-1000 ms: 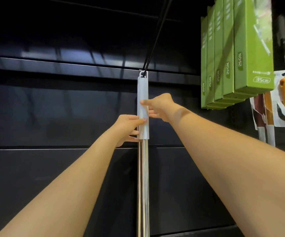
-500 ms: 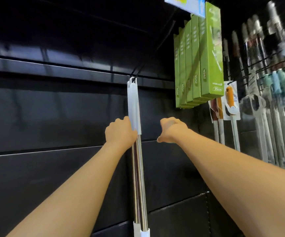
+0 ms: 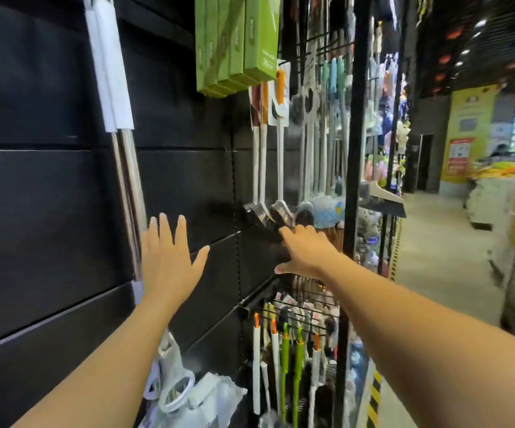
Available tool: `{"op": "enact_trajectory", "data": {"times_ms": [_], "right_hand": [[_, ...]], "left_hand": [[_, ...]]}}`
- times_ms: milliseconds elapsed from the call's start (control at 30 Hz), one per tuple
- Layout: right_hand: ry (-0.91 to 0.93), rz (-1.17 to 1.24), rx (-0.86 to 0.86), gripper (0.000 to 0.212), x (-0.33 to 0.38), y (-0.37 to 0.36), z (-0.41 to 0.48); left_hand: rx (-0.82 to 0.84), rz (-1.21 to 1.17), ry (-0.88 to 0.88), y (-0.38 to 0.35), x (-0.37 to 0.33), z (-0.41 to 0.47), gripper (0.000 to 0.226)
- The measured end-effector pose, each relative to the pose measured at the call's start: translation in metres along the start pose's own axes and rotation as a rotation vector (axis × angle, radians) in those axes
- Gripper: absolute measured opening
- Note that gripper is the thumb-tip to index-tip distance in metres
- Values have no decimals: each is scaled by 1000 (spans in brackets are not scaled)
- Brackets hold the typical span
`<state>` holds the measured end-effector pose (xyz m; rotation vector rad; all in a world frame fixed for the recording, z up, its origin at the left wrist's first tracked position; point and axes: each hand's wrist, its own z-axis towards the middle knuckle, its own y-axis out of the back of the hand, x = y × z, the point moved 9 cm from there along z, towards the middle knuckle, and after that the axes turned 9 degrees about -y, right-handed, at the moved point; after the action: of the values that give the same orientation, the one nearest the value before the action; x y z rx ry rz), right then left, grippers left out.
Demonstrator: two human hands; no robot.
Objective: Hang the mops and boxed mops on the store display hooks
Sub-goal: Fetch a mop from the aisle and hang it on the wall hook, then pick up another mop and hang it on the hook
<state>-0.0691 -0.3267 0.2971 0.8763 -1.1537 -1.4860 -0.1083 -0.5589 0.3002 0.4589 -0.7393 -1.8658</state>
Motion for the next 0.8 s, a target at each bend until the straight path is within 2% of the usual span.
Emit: {"op": "enact_trajectory", "data": {"times_ms": [233, 367, 467, 600, 800], "right_hand": [[-202, -2, 114, 75, -114, -88, -80], [-422, 17, 199, 82, -198, -168, -163], [-590, 48, 305, 82, -258, -220, -242], [-776, 102, 415, 78, -339, -255, -342], [-1015, 112, 476, 78, -447, -270, -478]], "left_hand": [[211, -166, -50, -75, -92, -77, 76], [350, -293, -81, -122, -160, -142, 77], [452, -299, -150, -150, -219, -187, 81], [595, -322, -273, -174, -322, -237, 85], [776, -441, -506, -169, -496, -322, 80]]}}
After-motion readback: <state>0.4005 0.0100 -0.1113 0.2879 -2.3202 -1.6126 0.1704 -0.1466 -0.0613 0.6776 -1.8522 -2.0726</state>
